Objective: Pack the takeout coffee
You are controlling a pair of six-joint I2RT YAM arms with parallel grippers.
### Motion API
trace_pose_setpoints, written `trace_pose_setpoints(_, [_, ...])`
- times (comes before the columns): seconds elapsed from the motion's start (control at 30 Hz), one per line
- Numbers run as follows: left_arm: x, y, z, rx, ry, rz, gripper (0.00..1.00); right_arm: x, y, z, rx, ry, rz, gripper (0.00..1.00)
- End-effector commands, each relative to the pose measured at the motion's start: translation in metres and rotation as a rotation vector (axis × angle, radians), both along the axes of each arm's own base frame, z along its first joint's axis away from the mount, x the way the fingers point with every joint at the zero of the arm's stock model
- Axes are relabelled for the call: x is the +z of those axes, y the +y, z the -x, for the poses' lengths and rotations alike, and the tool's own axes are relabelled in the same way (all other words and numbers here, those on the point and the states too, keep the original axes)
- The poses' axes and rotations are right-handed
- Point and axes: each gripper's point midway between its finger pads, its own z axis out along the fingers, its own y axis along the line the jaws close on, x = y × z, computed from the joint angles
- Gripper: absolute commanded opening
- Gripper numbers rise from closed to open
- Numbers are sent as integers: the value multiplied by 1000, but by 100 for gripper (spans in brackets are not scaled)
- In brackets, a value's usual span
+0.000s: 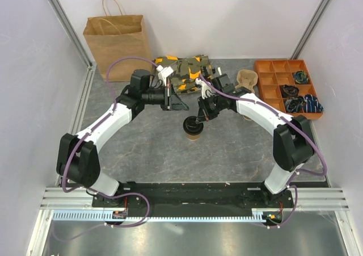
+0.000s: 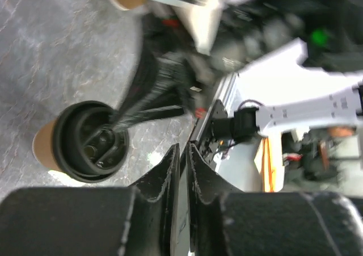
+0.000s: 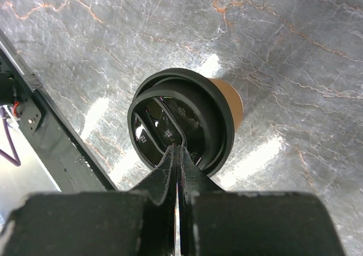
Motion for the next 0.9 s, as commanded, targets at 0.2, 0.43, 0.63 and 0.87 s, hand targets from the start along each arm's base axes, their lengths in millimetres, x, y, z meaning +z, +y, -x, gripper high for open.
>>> trace_pose_setpoints(0.2, [-27, 16, -16, 117, -269, -403, 11, -14, 2, -5, -23, 37, 0, 0])
trace_pose_setpoints(0.43, [-54, 26, -10, 100, -444, -664, 19, -14, 6, -3, -24, 65, -17, 0])
trace_pose_setpoints(0.63, [-58, 23, -19, 112, -437, -706, 22, -12, 7, -2, -29, 75, -27, 0])
trace_pose_setpoints(0.87, [-28, 13, -23, 131, -443, -652, 25, -14, 9, 0, -30, 93, -34, 0])
